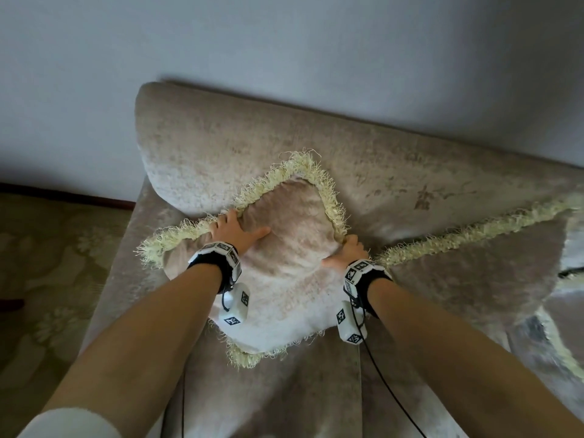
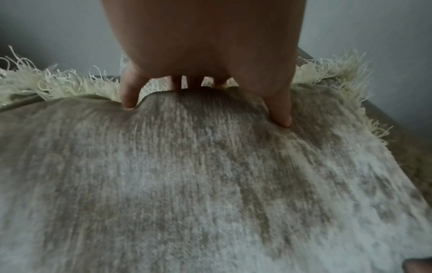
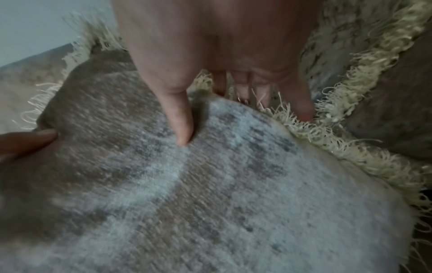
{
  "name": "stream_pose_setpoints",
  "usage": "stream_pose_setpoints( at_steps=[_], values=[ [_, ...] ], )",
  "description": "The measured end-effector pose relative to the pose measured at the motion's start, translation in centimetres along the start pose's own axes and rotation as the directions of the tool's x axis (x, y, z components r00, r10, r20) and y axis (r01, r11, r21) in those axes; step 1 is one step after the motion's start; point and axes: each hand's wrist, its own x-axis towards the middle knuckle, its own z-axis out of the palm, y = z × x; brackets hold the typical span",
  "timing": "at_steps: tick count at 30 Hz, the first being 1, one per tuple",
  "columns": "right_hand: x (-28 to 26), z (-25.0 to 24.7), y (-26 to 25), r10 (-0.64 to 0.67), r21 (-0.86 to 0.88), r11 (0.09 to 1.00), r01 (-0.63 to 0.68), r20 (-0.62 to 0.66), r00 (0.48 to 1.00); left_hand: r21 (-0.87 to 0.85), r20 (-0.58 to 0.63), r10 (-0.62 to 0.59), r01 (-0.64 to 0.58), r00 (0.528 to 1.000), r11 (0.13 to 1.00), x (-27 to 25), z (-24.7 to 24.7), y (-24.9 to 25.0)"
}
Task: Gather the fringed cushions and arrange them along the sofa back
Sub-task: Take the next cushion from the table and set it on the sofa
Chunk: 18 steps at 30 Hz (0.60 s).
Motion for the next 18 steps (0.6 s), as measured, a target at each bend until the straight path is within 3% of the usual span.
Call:
stream_pose_setpoints(
  at_steps=[3, 9, 18],
  values=[
    [-0.1, -0.4, -0.2, -0.027, 0.101, 0.994, 0.032, -0.048, 0.998, -0.004, -0.1, 0.038, -0.039, 0.994, 0.999, -0.9, -0.2, 0.2],
    [-1.8, -2.1, -1.7, -0.223, 0.242, 0.941, 0.235, -0.076, 0.972, -0.108, -0.143, 0.06, -0.076, 0.988, 0.991, -3.9, -1.4, 0.4],
    [-6.3, -4.7, -2.9, -0.489, 0.265, 0.831, 0.489, -0.073, 0.87, -0.175, -0.37, 0.018, -0.088, 0.929, 0.981, -12.5, -3.9, -0.5]
  ],
)
